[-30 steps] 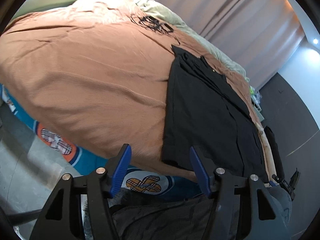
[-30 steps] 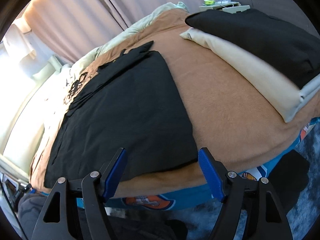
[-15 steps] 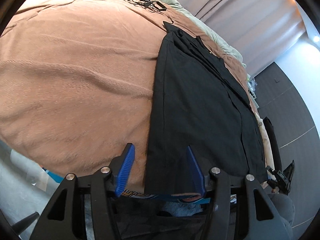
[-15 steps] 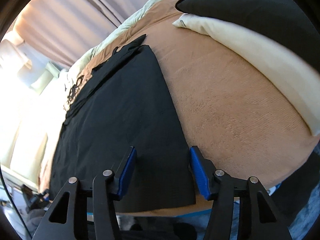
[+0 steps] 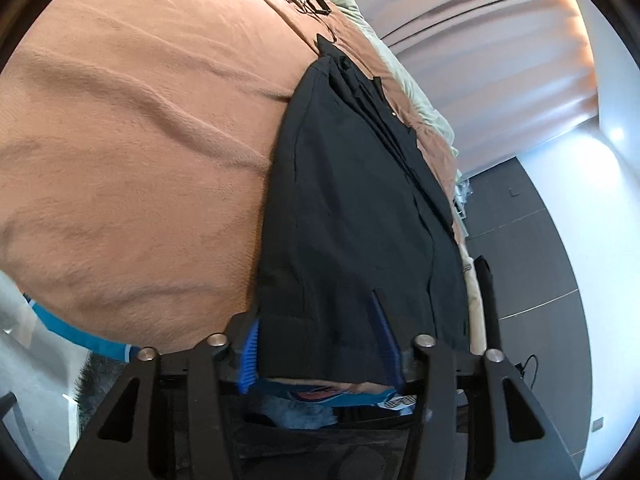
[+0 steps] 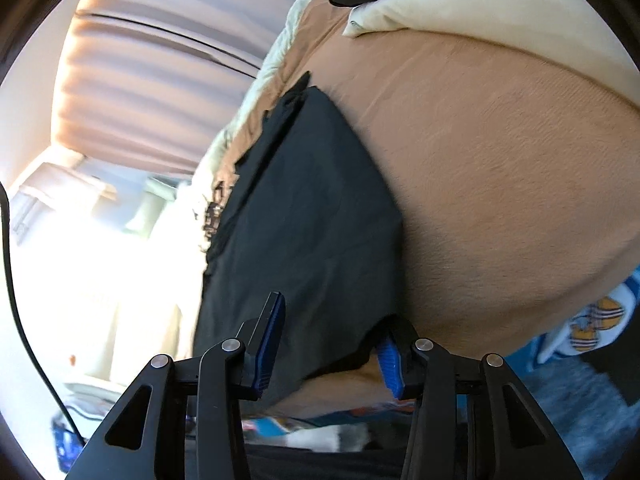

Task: Fold large clothes
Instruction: 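Grasp the jacket strip's end with the left tool while the right tool grasps beside it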

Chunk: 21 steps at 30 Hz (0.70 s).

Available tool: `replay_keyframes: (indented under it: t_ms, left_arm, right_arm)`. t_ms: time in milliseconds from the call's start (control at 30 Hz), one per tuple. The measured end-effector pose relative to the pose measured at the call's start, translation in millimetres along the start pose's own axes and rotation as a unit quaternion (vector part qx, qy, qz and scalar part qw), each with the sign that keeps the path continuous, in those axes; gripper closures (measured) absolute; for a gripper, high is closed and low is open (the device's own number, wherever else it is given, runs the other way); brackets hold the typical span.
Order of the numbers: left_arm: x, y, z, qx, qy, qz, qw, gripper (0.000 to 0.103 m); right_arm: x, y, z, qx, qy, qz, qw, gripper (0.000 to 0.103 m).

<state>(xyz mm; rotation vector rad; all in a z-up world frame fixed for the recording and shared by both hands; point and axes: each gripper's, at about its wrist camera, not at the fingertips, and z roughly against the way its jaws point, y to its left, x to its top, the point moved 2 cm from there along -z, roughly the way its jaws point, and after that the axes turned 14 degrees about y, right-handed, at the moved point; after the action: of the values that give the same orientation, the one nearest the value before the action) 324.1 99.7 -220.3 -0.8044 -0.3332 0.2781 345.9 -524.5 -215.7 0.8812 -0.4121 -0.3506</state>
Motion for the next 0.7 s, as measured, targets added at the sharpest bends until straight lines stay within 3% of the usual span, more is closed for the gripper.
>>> replay_keyframes:
  t_ms: [100, 133, 167, 200, 367, 700]
  left_arm:
    - [3, 7, -4, 0.01, 0.0, 0.021, 0.9997, 0.079]
    - [3, 11, -2, 0.01, -0.001, 0.031, 0.9995, 0.085]
    - [3, 14, 1, 0.004, -0.003, 0.039, 0.9992, 0.086]
    - [1, 14, 5, -0.003, -0.01, 0.04, 0.9992, 0.088]
    - [0, -6, 38, -0.022, -0.067, 0.021, 0.9973, 0.096]
    - [-7, -72, 138, -0.081, -0.161, -0.029, 0.9832, 0.096]
  right_arm:
    - [6, 3, -6, -0.015, -0.009, -0.005, 1.0, 0.058]
    - [9, 3, -10, -0.023, -0.011, -0.014, 1.0, 0.066]
    - [10, 4, -11, -0.031, -0.011, -0.02, 0.999, 0.086]
    - [11, 4, -11, -0.036, -0.014, -0.025, 0.999, 0.097]
    - [11, 42, 7, -0.035, -0.047, 0.021, 0.998, 0.1]
    - [2, 144, 71, 0.01, -0.093, 0.109, 0.99, 0.1]
